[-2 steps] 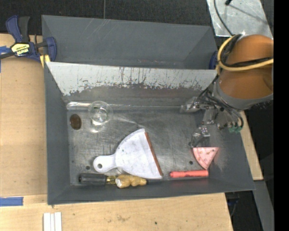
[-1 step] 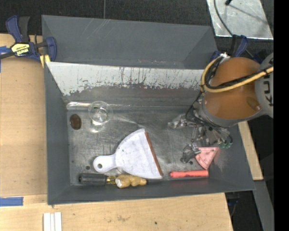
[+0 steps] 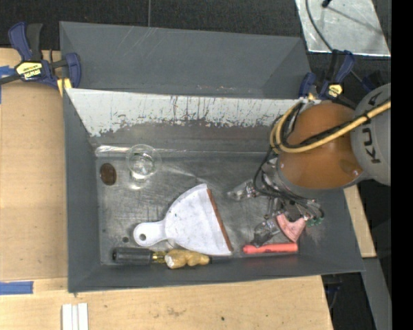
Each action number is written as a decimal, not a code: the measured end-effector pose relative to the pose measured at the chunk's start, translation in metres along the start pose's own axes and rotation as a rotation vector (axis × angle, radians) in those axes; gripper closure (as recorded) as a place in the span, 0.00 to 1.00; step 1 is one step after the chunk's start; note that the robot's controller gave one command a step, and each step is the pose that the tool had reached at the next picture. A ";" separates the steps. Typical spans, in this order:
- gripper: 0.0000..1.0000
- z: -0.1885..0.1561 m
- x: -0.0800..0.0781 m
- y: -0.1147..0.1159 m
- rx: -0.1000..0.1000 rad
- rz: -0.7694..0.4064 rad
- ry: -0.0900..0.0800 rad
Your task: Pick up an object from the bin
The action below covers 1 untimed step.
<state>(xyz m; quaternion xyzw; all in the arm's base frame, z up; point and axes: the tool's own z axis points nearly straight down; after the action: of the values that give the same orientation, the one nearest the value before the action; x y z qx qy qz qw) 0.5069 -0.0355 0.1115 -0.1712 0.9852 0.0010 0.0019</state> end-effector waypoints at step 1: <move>0.00 0.016 0.018 -0.016 0.002 -0.048 0.003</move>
Offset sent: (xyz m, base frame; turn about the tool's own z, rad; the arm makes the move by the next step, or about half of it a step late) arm -0.0128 -0.0448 -0.0415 -0.4416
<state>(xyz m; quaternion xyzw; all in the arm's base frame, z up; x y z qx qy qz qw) 0.4950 -0.0566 0.0956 -0.1945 0.9809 -0.0002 0.0008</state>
